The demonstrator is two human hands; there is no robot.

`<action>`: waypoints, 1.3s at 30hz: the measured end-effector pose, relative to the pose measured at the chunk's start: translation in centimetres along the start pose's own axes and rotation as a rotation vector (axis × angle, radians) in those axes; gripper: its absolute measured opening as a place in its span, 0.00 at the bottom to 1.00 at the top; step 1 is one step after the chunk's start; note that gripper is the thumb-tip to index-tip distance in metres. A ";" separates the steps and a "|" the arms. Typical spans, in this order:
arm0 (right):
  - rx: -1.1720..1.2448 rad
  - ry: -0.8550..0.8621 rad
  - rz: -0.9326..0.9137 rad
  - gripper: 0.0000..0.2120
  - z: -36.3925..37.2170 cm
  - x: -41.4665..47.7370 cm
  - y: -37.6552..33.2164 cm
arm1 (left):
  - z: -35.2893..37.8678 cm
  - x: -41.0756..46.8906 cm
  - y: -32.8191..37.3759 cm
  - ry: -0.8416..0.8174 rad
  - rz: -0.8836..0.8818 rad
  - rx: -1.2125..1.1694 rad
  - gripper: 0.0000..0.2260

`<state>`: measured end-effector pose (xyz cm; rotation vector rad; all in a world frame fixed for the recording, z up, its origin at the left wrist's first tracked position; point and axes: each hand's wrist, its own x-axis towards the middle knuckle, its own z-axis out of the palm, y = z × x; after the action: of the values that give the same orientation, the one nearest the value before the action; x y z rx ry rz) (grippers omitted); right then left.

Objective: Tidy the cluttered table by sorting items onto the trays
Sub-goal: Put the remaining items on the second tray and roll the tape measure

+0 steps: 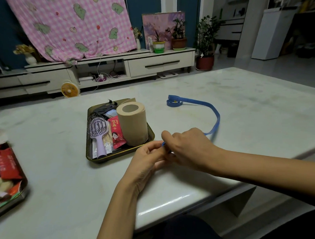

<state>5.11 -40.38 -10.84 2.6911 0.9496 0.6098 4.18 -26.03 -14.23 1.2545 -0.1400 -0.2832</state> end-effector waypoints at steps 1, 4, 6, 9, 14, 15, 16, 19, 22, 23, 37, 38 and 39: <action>-0.075 0.000 -0.006 0.12 -0.2 0.0 -0.1 | 0.0 0.0 -0.1 0.012 0.010 0.008 0.15; -0.103 0.015 0.001 0.13 -0.8 0.4 -0.3 | 0.0 0.1 -0.2 0.052 0.052 0.079 0.08; 0.009 -0.003 -0.012 0.14 0.0 0.5 -0.3 | 0.0 0.1 -0.3 0.072 0.068 0.129 0.04; 0.163 -0.009 0.011 0.17 0.1 0.3 0.3 | 0.1 0.0 -0.4 0.052 0.077 0.159 0.08; 0.514 -0.237 -0.015 0.18 -1.6 0.3 1.8 | -0.3 -0.1 0.2 -0.071 0.010 0.111 0.06; 0.572 -0.262 -0.008 0.17 -1.9 0.3 2.1 | -0.5 -0.1 0.3 -0.098 -0.007 0.082 0.07; 0.626 -0.290 -0.011 0.17 -2.1 0.3 2.4 | -0.6 -0.1 0.4 -0.132 -0.020 0.061 0.09; 0.750 -0.390 -0.055 0.16 -2.7 0.2 2.8 | -0.9 -0.2 0.7 -0.262 -0.037 0.084 0.14; 0.801 -0.365 -0.001 0.11 -2.7 0.1 2.6 | -0.8 -0.2 0.8 -0.276 -0.045 0.074 0.16; 0.799 -0.321 0.043 0.10 -2.5 0.1 2.5 | -0.7 -0.2 0.9 -0.241 -0.047 0.051 0.16; 0.029 0.026 -0.097 0.13 0.1 0.3 -0.3 | 0.1 -0.3 0.0 -0.034 0.042 0.112 0.13; 0.074 0.000 -0.090 0.14 0.2 0.3 -0.1 | 0.1 -0.3 0.1 -0.042 0.034 0.092 0.12; 0.143 -0.040 -0.088 0.14 0.1 0.4 0.1 | 0.1 -0.3 0.2 -0.048 0.027 0.077 0.12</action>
<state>5.44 -40.22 -10.76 2.7554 1.1347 0.4864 3.88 -25.96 -13.99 1.3215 -0.2103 -0.2872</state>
